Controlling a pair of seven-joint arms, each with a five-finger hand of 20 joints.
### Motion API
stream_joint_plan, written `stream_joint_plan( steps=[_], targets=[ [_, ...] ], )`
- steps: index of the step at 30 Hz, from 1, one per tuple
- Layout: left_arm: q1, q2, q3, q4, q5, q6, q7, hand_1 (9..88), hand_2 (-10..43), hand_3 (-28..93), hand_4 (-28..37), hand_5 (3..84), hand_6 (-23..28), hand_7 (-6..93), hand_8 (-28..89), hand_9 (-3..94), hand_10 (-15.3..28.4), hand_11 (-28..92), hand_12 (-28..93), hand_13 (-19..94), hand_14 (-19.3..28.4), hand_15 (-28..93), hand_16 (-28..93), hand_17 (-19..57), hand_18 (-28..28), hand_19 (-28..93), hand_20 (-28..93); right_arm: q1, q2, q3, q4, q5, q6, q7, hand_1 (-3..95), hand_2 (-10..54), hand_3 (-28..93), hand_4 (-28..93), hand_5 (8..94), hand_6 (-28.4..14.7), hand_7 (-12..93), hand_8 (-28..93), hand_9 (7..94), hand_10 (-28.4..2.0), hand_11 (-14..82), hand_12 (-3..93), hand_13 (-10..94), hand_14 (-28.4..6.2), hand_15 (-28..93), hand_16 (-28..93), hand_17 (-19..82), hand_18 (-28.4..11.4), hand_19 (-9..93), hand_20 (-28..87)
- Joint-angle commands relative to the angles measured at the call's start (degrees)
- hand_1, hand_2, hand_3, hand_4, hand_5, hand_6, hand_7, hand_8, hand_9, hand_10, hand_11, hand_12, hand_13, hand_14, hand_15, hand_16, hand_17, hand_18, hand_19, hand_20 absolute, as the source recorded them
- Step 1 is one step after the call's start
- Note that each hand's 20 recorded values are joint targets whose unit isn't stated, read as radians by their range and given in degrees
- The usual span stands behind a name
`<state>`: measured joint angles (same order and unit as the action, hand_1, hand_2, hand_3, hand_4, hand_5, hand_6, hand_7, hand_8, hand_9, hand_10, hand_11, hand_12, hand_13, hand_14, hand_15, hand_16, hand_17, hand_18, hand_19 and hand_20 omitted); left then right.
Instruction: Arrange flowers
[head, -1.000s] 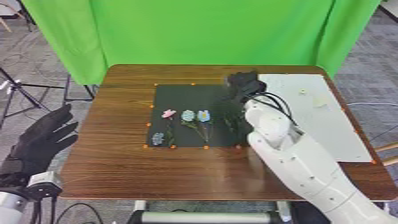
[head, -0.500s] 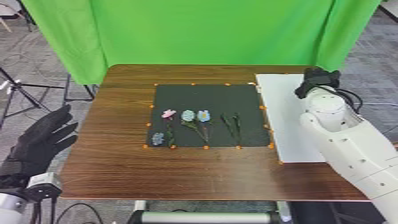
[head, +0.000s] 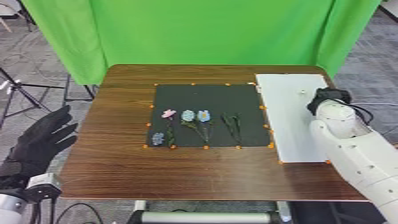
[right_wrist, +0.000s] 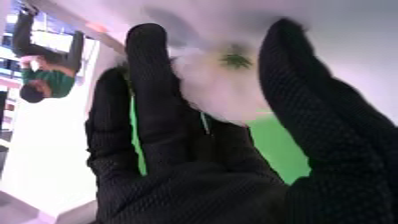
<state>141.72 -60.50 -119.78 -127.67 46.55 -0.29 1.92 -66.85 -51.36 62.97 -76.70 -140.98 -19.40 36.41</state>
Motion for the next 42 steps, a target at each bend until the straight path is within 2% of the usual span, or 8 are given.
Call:
stream_joint_plan(
  steps=[1, 3, 7, 11, 17, 20, 30, 42],
  targets=[
    [0.73, -0.20, -0.57, -0.39, -0.14, 0.27, -0.10, 21.4, 0.5, 70, -28.3, 21.1, 0.8, 21.7, -11, 17.9, 9.2, 13, 18, 14, 11.5, 16, 7, -10.9, 18.3, 37, 9, -3.96, 1.75, -1.90, -0.42, -4.63, 19.35, -5.21, 48.7, -3.2, 80, -28, 52.4, 0.2, 60, 2, 65.2, -8.1, 41.3, 48.5, 73, -4.5, 64, 26, 34, -19.1, 87, 43],
    [0.91, -0.23, -0.63, -0.36, -0.16, 0.17, 0.08, 21.3, 0.4, 70, -28.3, 21.2, 0.7, 21.7, -11, 17.9, 9.2, 13, 18, 14, 11.4, 16, 7, -10.9, 18.4, 37, 9, -4.53, 1.75, -1.88, -1.68, -4.48, 21.68, -6.71, 49.7, -4.0, 80, -28, 57.7, 1.1, 60, 4, 68.1, -7.7, 40.4, 51.8, 76, -4.0, 65, 26, 36, -19.2, 89, 44],
    [0.39, 0.00, -0.56, -0.14, -0.22, 0.00, -0.28, 21.4, 0.5, 70, -28.3, 21.2, 0.7, 21.6, -11, 17.9, 9.1, 13, 19, 14, 11.4, 16, 7, -10.9, 18.3, 37, 9, -5.30, 1.66, -1.95, -5.90, -4.04, 22.76, -8.80, 49.7, -7.7, 83, -28, 61.4, 1.2, 60, 1, 68.3, -7.7, 40.0, 52.4, 78, -4.0, 66, 26, 38, -19.3, 90, 44],
    [0.36, 0.04, -0.62, -0.13, -0.16, -0.05, -0.39, 21.4, 0.5, 70, -28.3, 21.1, 0.7, 21.6, -11, 18.0, 9.1, 13, 19, 14, 11.5, 16, 7, -11.0, 18.3, 37, 9, -5.99, 0.66, -2.26, -10.69, -3.63, 23.41, -11.33, 49.7, -8.9, 84, -28, 62.4, 1.0, 60, 0, 68.3, -7.7, 40.0, 52.4, 78, -4.2, 66, 27, 38, -19.4, 90, 44],
    [-0.23, 0.31, -0.47, 0.12, -0.10, -0.41, -0.94, 21.4, 0.5, 70, -28.3, 21.1, 0.7, 21.6, -11, 18.0, 9.2, 13, 19, 14, 11.4, 16, 7, -10.9, 18.4, 37, 9, -3.62, -3.42, -7.01, -14.21, -4.18, 22.03, -15.04, 49.7, -9.1, 84, -28, 62.4, 0.9, 60, 0, 68.3, -7.7, 40.0, 52.4, 78, -4.2, 66, 27, 38, -19.4, 90, 44],
    [-0.39, 0.49, -0.23, 0.16, -0.04, -0.54, -0.98, 21.4, 0.5, 70, -28.3, 21.1, 0.7, 21.6, -11, 18.0, 9.2, 13, 18, 14, 11.4, 16, 7, -11.0, 18.3, 37, 9, -2.82, -4.91, -9.44, -15.33, -4.91, 22.08, -17.19, 49.7, -9.0, 84, -28, 62.3, 1.0, 60, 0, 75.5, -7.9, 38.5, 55.3, 78, -4.3, 66, 28, 38, -19.2, 90, 45],
    [-0.37, 0.26, -0.03, 0.09, -0.04, -0.47, -1.07, 21.4, 0.5, 70, -28.3, 21.1, 0.7, 21.8, -11, 18.0, 9.2, 13, 19, 14, 11.3, 16, 7, -10.9, 18.3, 37, 9, -0.11, -6.88, -15.87, -12.58, -8.95, 21.81, -18.52, 49.4, -9.1, 84, -28, 62.2, 1.3, 60, 0, 76.1, -7.4, 37.3, 55.7, 75, -4.6, 68, 29, 36, -19.1, 89, 45],
    [-0.04, 0.07, -0.04, -0.03, -0.07, -0.24, -0.83, 21.3, 0.4, 70, -28.3, 21.2, 0.7, 21.7, -11, 18.1, 9.2, 13, 19, 15, 11.5, 16, 7, -10.9, 18.4, 37, 9, -0.04, -6.23, -16.43, -9.96, -13.63, 20.96, -18.81, 49.2, -9.0, 84, -28, 62.1, 1.4, 60, -1, 76.3, -7.2, 36.5, 56.3, 74, -4.9, 68, 29, 35, -19.0, 88, 46]
  ],
)
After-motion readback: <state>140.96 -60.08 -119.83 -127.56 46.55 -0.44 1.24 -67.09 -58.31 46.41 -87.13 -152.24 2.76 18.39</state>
